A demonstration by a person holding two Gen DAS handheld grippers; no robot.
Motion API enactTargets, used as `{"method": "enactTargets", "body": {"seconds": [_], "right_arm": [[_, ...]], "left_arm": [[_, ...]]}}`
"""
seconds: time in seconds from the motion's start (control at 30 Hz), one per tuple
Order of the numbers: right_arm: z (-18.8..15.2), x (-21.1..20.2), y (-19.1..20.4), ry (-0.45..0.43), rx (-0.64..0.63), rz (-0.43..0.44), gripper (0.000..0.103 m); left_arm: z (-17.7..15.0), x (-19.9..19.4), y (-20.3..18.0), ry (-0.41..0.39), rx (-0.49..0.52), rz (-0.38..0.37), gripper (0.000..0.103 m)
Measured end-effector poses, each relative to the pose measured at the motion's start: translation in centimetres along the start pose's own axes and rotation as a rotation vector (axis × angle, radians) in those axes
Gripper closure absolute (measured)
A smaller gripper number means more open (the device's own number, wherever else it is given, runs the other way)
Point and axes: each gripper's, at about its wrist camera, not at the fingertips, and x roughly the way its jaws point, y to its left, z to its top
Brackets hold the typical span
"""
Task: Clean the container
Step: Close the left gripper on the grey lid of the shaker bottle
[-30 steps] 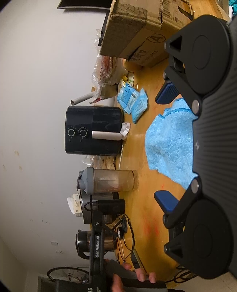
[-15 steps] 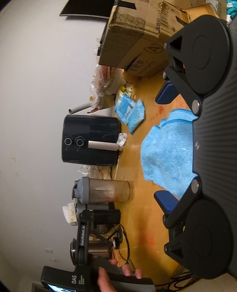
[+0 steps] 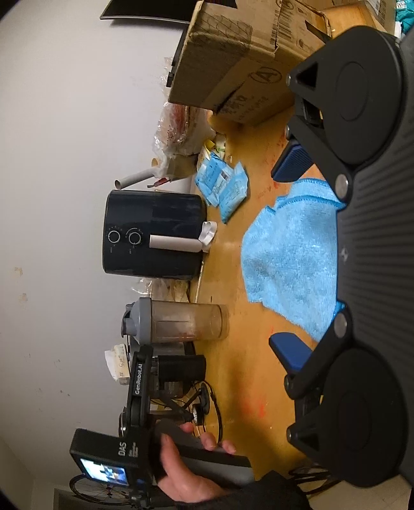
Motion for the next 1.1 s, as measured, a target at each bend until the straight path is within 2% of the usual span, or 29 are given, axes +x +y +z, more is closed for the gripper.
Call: {"method": "enactTargets", "body": {"seconds": [0.33,0.77,1.0,1.1], "right_arm": [[0.1,0.0,-0.2,0.002,0.003,0.011,0.000],[-0.1,0.0,-0.2,0.019,0.006,0.024,0.000],[-0.2,0.1,-0.5,0.024,0.006,0.027,0.000],[-0.3,0.0,-0.6,0.027,0.007,0.028,0.000]], "left_arm": [[0.4,2.0,-0.1,0.026,0.007,-0.008,0.000],[1.1,4.2,-0.9,0.007,0.043,-0.021,0.000],[1.1,5.6,-0.8,0.011,0.039,-0.008,0.000],[1.1,5.7,-0.9,-0.005,0.050,0.021,0.000]]}}
